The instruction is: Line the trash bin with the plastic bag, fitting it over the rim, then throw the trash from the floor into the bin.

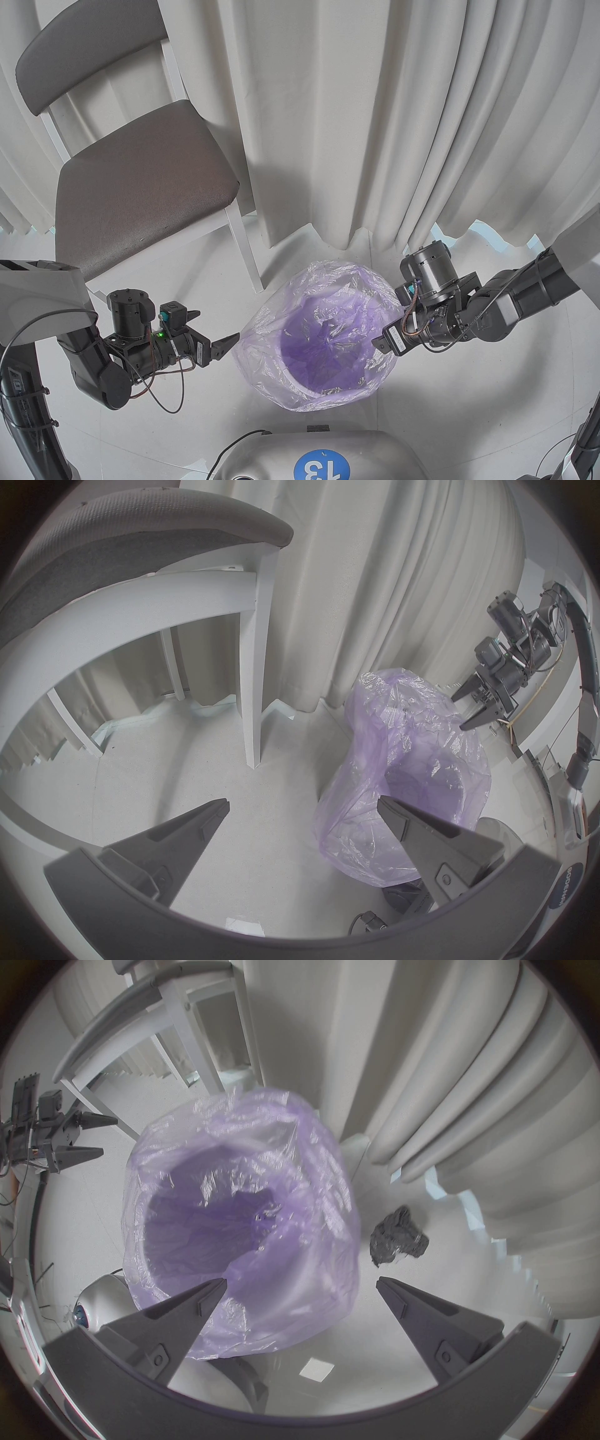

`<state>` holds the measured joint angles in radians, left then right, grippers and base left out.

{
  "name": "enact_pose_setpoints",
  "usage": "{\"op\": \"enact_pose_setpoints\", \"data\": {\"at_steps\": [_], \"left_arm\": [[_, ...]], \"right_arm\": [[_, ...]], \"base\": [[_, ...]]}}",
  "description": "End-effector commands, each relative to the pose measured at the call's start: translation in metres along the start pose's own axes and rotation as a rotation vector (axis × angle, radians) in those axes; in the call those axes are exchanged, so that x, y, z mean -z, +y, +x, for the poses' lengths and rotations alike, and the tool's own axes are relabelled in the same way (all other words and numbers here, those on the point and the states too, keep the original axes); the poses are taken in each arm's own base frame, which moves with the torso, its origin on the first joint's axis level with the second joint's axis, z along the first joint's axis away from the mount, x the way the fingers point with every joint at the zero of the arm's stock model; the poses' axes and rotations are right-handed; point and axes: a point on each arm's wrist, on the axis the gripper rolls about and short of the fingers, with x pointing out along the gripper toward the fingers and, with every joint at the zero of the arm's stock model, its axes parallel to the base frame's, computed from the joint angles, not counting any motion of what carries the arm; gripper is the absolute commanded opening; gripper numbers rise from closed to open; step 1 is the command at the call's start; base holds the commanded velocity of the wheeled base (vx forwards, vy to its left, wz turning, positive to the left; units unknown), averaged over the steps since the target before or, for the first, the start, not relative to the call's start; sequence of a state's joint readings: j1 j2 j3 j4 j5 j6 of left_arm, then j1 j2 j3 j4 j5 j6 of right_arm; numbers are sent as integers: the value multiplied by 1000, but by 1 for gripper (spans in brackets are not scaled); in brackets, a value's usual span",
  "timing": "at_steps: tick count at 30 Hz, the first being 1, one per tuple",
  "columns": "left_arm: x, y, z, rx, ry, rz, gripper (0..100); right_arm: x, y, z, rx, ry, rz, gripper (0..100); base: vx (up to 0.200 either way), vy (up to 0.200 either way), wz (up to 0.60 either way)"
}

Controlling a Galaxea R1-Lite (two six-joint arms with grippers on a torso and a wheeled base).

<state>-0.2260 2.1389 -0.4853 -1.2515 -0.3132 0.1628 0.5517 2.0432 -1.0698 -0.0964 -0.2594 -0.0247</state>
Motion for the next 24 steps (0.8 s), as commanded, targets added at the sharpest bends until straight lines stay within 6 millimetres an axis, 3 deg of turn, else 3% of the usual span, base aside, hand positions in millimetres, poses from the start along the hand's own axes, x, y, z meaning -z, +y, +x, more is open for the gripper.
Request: {"op": "enact_pose_setpoints", "data": {"at_steps": [1,4,5,16,24], "left_arm": [[1,0,1,1,3,-1,100],[1,0,1,1,3,-2,100],[1,0,1,-1,0,-2,100],[2,0,2,-4,2,-1,100],[0,-5,2,5,-14,8,100]], "right_arm": [[6,0,16,3,41,5,100],[8,-5,22,8,56,18,100],[11,-7,22,-9,64,23,0],[19,-38,-4,-19,58,52,0],[36,-43,-1,-9,105,42,0]], "base": [[0,0,0],[0,0,0],[0,0,0],[0,0,0],[0,0,0]]}}
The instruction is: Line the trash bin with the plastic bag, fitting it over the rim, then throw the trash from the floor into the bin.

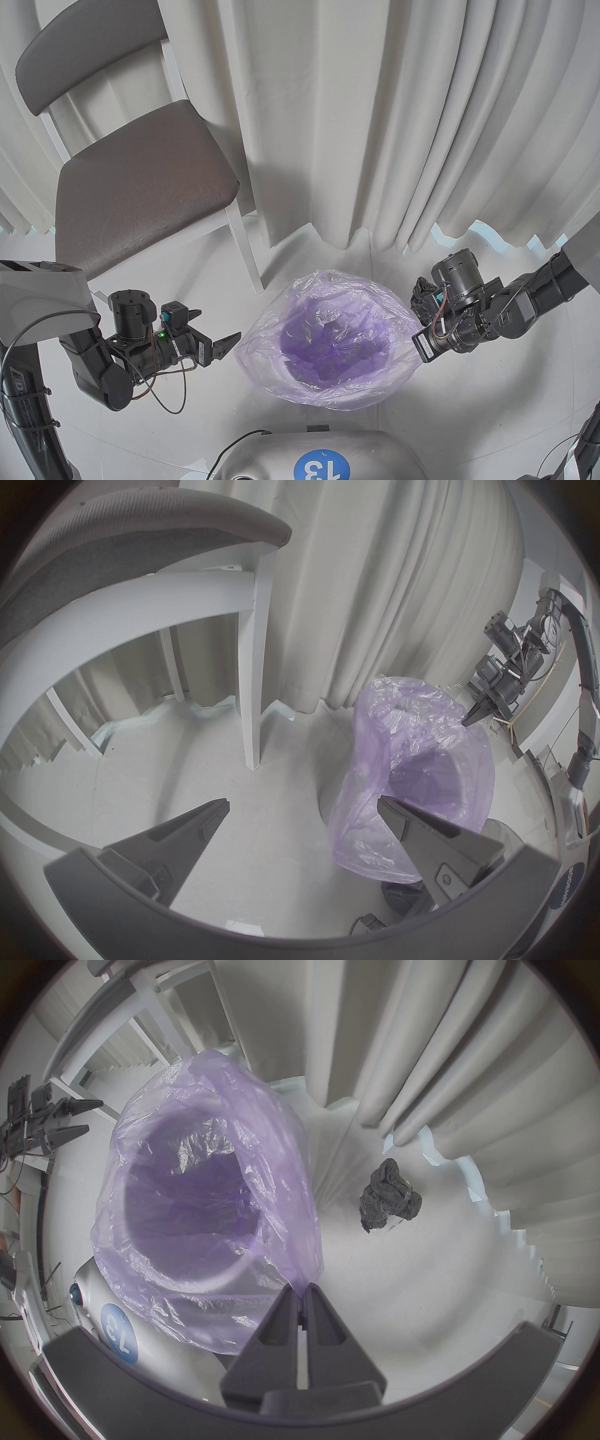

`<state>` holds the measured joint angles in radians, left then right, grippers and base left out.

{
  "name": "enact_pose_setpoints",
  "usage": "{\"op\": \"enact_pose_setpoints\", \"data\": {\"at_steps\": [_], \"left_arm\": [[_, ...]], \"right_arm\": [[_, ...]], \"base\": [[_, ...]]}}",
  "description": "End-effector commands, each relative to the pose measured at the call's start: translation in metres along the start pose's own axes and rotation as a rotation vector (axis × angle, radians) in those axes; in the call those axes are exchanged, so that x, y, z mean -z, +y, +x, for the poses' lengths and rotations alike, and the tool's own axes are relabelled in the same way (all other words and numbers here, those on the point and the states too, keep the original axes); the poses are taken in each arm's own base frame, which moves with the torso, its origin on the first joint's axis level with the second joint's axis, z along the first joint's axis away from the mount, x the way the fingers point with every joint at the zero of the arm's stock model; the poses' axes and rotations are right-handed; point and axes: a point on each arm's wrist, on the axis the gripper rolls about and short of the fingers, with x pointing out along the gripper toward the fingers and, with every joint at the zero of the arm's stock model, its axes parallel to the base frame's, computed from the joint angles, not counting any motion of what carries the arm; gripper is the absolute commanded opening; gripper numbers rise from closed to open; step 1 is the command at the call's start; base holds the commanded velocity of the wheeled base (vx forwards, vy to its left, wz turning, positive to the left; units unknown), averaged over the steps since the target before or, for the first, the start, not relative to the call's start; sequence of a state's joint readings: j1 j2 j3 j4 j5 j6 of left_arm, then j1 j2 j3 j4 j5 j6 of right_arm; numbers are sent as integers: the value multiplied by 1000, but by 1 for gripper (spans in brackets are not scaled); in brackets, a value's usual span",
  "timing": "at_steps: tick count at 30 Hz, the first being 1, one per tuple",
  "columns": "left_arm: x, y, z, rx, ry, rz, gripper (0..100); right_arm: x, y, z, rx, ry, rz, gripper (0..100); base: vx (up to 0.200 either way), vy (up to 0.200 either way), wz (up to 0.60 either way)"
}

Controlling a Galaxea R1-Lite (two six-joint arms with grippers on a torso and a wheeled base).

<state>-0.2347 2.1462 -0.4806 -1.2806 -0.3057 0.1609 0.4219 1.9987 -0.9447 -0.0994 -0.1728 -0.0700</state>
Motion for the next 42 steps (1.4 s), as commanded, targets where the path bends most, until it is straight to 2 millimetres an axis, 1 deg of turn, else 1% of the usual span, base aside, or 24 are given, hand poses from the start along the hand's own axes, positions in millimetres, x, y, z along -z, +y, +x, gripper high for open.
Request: {"op": "enact_pose_setpoints", "data": {"at_steps": [1,5,7,10,11,12,13,16,19,20,22,24,27,28,31,32,33,34,38,41,42], "left_arm": [[1,-3,1,9,4,1,100],[3,-6,0,19,12,2,100],[4,-8,-1,22,14,7,100],[3,-9,-2,23,9,11,100],[4,-9,-2,24,11,13,100],[4,-9,-2,24,11,13,100],[3,-10,-3,24,9,14,100],[2,-10,-3,24,6,14,100],[2,-10,-3,25,5,15,100],[2,-10,-3,25,5,15,100],[2,-9,-3,24,2,14,100],[2,-10,-4,34,-8,6,100],[-2,-9,-3,26,-63,14,100],[-2,-8,-3,24,-73,12,100],[-5,-10,-5,24,-111,2,100],[-5,-10,-5,24,-113,3,100],[-5,-11,-7,29,-122,8,100],[-5,-12,-8,29,-126,13,100],[-6,-17,-8,43,-143,28,100],[-12,-22,-8,48,-166,42,100],[-13,-23,-8,48,-167,43,100]], "right_arm": [[6,0,-1,1,13,-2,0],[14,5,-2,-8,35,-23,0],[22,11,-3,-15,50,-43,0],[27,14,-2,-17,45,-50,0],[32,17,-1,-18,29,-58,0],[32,17,-1,-18,29,-58,0],[38,18,0,-20,30,-79,0],[46,18,1,-20,32,-137,0],[46,18,3,-21,-4,-154,0],[44,18,3,-21,-19,-152,100],[42,18,3,-21,-42,-149,100],[39,15,-1,-16,-74,-150,100],[32,10,-19,-10,-135,-151,100],[31,9,-21,-12,-144,-156,100],[24,4,-38,-28,-219,-204,100],[23,4,-40,-28,-227,-211,100],[20,2,-48,-43,-267,-246,100],[18,2,-51,-51,-287,-257,100],[4,5,-52,-56,-395,-252,100],[-6,6,-49,-39,-494,-239,100],[-7,7,-49,-39,-504,-237,100]], "base": [[0,0,0],[0,0,0],[0,0,0],[0,0,0],[0,0,0],[0,0,0],[0,0,0],[0,0,0],[0,0,0],[0,0,0],[0,0,0],[0,0,0],[0,0,0],[0,0,0],[0,0,0],[0,0,0],[0,0,0],[0,0,0],[0,0,0],[0,0,0],[0,0,0]]}}
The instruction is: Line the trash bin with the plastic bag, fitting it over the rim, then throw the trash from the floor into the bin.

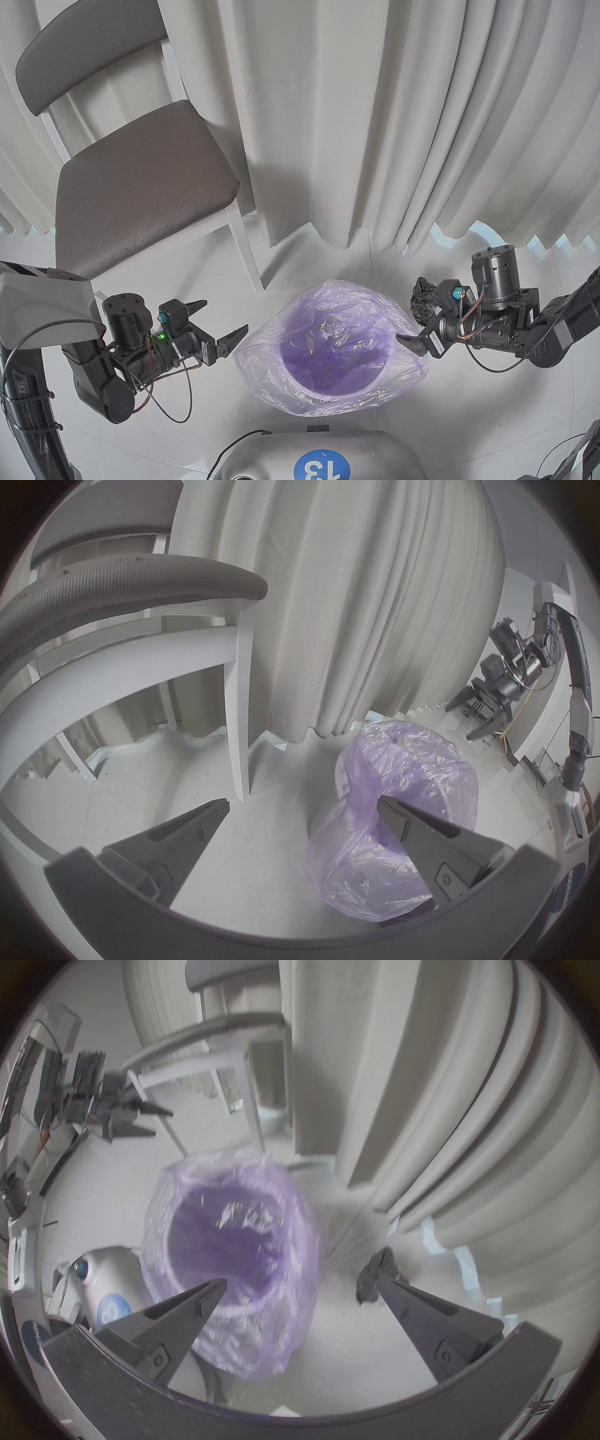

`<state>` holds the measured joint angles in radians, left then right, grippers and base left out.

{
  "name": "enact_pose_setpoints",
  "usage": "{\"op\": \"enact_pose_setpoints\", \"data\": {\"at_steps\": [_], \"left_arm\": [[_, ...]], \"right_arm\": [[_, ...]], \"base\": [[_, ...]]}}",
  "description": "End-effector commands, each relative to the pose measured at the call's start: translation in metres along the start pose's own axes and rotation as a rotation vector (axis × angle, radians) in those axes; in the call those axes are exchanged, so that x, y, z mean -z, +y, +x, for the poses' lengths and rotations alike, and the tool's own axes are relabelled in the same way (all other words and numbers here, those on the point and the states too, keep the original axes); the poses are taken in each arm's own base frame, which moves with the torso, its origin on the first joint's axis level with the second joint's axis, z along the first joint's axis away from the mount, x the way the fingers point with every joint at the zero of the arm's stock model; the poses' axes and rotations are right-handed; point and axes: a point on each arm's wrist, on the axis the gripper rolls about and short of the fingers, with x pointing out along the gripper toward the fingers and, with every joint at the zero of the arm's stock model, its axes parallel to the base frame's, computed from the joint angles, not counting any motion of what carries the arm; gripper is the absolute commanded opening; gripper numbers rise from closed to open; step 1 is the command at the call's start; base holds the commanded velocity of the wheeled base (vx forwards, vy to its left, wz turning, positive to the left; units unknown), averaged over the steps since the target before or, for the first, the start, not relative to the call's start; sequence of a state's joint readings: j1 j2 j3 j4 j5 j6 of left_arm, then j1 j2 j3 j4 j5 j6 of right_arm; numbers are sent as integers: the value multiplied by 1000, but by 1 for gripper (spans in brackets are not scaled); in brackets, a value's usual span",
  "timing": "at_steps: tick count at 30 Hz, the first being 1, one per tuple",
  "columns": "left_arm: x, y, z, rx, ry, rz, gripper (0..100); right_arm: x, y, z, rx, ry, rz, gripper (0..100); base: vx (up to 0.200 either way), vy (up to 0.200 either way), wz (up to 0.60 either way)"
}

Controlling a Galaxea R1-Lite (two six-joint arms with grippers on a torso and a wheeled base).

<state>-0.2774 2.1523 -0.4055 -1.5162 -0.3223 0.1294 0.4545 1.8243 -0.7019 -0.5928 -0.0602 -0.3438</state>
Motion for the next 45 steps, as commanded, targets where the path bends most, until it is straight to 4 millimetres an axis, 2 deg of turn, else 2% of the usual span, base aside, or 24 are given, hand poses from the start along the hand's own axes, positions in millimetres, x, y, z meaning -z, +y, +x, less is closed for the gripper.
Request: {"op": "enact_pose_setpoints", "data": {"at_steps": [1,3,6,8,13,15,20,24,26,27,28,34,38,45], "left_arm": [[-8,-14,0,11,-25,21,100],[-12,-24,0,-8,-24,21,100],[-3,-37,2,-40,30,19,100],[3,-39,6,-40,55,31,100],[4,-43,12,-26,71,40,100],[-6,-49,20,-2,81,31,100],[-12,-58,29,30,152,-37,100],[-17,-58,39,17,153,-104,100],[-10,-55,46,9,170,-108,100],[-10,-55,46,9,170,-108,100],[-7,-54,47,7,177,-110,100],[2,-50,60,0,196,-120,100],[4,-46,68,4,189,-125,100],[8,-37,82,-9,173,-130,100]], "right_arm": [[-10,1,5,19,-85,1,100],[-11,1,2,26,-96,0,100],[-11,1,-5,23,-100,-2,100],[-11,1,-6,13,-105,1,100],[-10,1,-3,8,-94,-8,100],[-10,3,13,-7,-59,-29,100],[-19,2,22,-90,37,-57,100],[-23,2,34,-198,57,-53,100],[-21,3,53,-205,62,-51,100],[-21,3,54,-205,62,-51,100],[-20,3,67,-202,60,-51,100],[-15,5,90,-203,71,-52,100],[-12,5,101,-193,47,-50,100],[-15,0,107,-169,-7,-47,100]], "base": [[0,0,0],[0,0,0],[0,0,0],[0,0,0],[0,0,0],[0,0,0],[0,0,0],[0,0,0],[0,0,0],[0,0,0],[0,0,0],[0,0,0],[0,0,0],[0,0,0]]}}
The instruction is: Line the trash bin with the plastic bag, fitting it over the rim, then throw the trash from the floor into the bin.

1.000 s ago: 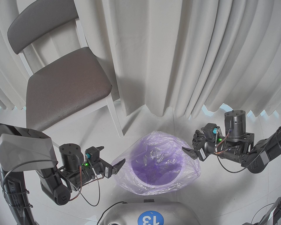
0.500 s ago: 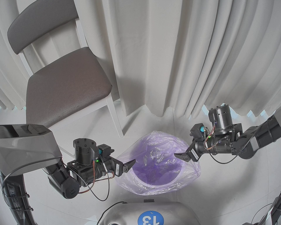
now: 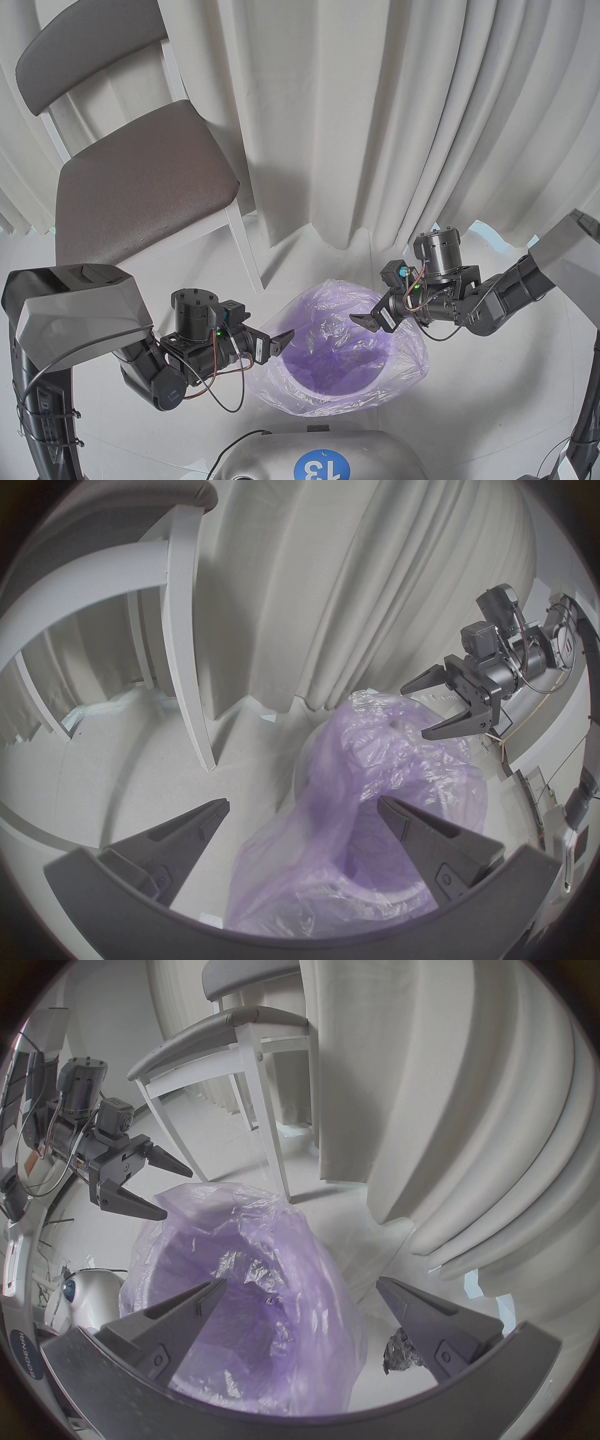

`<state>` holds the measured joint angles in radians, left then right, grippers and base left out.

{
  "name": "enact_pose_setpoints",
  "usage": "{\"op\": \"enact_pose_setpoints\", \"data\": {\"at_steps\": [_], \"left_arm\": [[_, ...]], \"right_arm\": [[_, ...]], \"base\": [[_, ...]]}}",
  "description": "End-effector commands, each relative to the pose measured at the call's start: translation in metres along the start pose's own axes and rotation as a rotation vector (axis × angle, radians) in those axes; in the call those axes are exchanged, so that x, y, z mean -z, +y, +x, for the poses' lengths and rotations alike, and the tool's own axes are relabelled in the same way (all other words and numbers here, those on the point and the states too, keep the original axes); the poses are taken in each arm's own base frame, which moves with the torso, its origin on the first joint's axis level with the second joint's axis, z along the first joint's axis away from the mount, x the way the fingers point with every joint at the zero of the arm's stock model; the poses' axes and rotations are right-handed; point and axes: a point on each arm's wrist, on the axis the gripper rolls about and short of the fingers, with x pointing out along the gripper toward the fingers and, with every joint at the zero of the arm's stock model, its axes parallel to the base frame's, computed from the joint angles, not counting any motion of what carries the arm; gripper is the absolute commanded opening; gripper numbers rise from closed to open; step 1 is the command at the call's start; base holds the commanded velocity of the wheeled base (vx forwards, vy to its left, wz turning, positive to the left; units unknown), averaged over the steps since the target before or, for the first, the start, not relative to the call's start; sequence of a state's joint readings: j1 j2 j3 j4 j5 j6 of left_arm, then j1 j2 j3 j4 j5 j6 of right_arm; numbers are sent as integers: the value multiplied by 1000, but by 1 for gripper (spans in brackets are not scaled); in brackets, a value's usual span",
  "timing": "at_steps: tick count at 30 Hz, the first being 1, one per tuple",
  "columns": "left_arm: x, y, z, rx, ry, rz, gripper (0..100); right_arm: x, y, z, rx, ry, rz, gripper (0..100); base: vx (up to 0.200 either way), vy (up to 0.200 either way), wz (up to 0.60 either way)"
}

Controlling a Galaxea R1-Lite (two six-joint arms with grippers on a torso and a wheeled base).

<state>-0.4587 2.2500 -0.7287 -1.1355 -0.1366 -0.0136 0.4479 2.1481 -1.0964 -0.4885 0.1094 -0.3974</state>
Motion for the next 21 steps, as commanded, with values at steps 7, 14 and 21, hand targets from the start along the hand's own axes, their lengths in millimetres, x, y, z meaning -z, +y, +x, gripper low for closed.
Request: {"op": "enact_pose_setpoints", "data": {"at_steps": [7,14,21], "left_arm": [[6,11,13,12,4,-11,100],[6,11,14,25,6,-13,0],[-3,12,16,22,-28,-9,0]], "right_arm": [[9,-2,11,0,21,5,100],[7,-8,11,9,14,8,0],[-5,-14,11,28,-28,8,0]], "base": [[0,0,0],[0,0,0],[0,0,0]]}}
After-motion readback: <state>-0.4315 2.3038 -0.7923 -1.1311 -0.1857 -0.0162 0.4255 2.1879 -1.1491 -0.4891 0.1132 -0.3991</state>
